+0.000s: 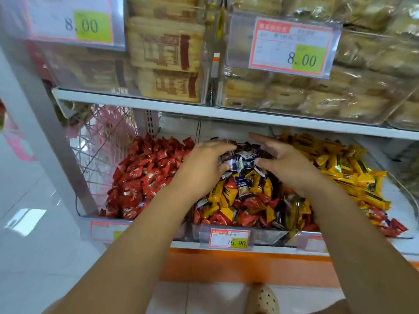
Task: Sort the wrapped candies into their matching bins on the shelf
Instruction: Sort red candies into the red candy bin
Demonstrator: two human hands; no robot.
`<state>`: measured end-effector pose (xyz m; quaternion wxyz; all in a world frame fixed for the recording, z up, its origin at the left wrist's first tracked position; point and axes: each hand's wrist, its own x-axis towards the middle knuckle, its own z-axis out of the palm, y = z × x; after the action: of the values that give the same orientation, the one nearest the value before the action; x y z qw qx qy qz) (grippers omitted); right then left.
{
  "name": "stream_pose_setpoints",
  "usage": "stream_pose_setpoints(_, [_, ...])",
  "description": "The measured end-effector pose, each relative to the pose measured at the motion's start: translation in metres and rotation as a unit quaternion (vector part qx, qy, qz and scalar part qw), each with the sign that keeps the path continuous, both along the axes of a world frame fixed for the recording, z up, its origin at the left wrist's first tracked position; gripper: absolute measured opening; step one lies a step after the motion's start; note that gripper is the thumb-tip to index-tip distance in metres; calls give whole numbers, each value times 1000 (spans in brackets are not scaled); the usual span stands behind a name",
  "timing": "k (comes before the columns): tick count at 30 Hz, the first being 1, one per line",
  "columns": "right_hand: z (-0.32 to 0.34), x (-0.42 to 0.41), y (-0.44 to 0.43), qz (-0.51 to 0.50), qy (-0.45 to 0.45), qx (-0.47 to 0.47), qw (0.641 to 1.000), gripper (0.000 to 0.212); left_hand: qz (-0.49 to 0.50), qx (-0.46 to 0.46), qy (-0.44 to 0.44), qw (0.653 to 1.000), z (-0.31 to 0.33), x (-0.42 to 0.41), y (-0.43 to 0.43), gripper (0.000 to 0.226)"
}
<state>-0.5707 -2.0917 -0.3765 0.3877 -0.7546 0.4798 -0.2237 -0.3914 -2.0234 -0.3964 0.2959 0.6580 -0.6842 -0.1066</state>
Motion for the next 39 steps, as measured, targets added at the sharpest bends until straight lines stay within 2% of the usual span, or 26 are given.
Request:
stream_pose_setpoints(7, [16,20,22,29,42,-79,996,41,83,-10,8,996,6,47,51,38])
stream_pose_setpoints(12, [16,71,55,161,84,-120,976,38,101,67,-16,993,-5,85,120,35])
stream_pose_setpoints(15, [9,113,76,251,120,-120,953,38,111,102,-37,988,-14,107,158,36])
stream_pose_setpoints(19, [-19,164,84,333,203,-49,919,42,124,107,-40,986,-23,124,175,33])
stream_pose_setpoints(21, [-35,183,82,336,254,-46,906,42,107,107,-54,987,-27,128,178,29])
stream_pose_setpoints(26, [-64,214,75,328,388,-106,855,40,94,95,-40,990,-33,141,183,32])
stream_pose_setpoints(29, [-71,224,73,331,416,-114,840,50,93,100,-25,990,-36,150,185,34])
stream_pose_setpoints(32, [-66,224,75,321,403,-120,848,49,92,100,-17,991,-40,156,187,37])
stream_pose_setpoints(36, [-67,218,63,249,332,-142,899,34,87,93,-24,992,-44,157,190,38])
stream_pose_setpoints(39, [-64,210,50,160,276,-201,926,28,85,88,-22,992,-45,157,191,37])
